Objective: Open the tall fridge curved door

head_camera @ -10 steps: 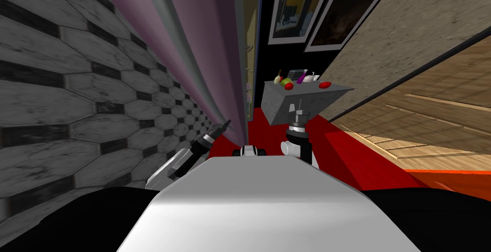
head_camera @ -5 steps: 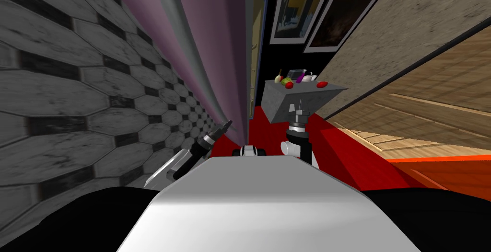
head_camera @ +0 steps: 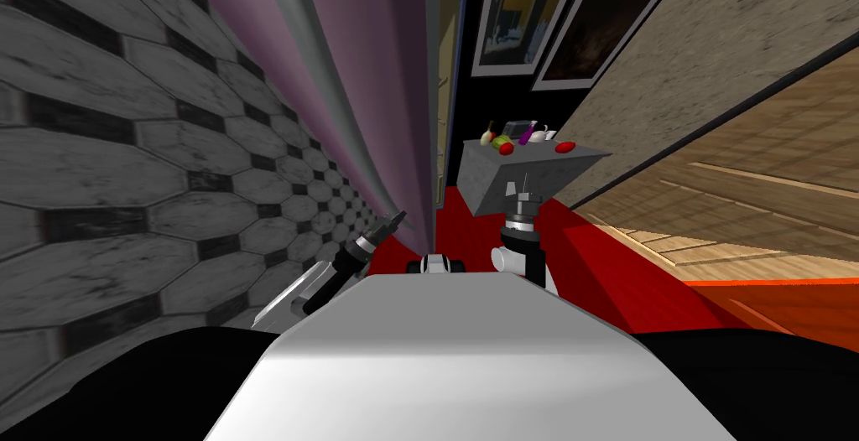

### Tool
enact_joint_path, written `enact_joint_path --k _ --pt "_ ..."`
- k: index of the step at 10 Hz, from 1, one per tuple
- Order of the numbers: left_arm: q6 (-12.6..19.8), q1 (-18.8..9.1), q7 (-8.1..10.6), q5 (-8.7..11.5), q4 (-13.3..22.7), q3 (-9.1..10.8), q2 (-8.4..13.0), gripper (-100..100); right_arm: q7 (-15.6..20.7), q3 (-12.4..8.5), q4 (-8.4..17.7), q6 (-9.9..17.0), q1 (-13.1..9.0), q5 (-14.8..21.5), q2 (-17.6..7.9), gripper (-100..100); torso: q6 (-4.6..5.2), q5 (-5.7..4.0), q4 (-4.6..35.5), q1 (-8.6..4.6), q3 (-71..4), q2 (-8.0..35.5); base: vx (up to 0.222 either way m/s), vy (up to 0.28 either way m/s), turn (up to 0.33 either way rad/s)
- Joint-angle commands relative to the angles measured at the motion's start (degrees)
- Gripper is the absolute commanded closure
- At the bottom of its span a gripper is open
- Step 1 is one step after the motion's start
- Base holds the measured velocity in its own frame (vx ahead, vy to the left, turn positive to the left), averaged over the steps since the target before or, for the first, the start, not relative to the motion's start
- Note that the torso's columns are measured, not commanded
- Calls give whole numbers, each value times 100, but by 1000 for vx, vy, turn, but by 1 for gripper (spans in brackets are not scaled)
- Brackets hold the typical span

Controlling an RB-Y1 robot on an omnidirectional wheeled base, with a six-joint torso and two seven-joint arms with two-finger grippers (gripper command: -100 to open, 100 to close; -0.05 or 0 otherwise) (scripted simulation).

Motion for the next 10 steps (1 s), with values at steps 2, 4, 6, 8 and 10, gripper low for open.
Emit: enact_joint_path --k 2,4,6,8,10 --pt "-480 -388 294 -77 670 185 87 100 0 -1 1 1 -3 0 -2 0 4 6 19 39 6 15 -166 119 -64" --pt "-752 -687 574 -155 1006 369 173 100 0 -1 1 0 0 0 -1 0 17 -5 -31 -20 -67 -107 -108 67 -126" --pt "-1042 -775 589 -155 1403 369 173 100 0 -1 1 0 -1 0 -1 0 12 4 -11 19 -45 -65 -159 82 -72" --pt "-1311 -1138 855 -232 1764 554 260 100 0 -1 0 0 0 0 0 0 18 12 -59 -1 -76 -133 -109 30 -90" --pt "-1583 -1163 883 -232 2105 554 260 100 0 -1 1 0 -1 0 -1 0 18 12 -22 27 -45 -73 -147 80 -111"
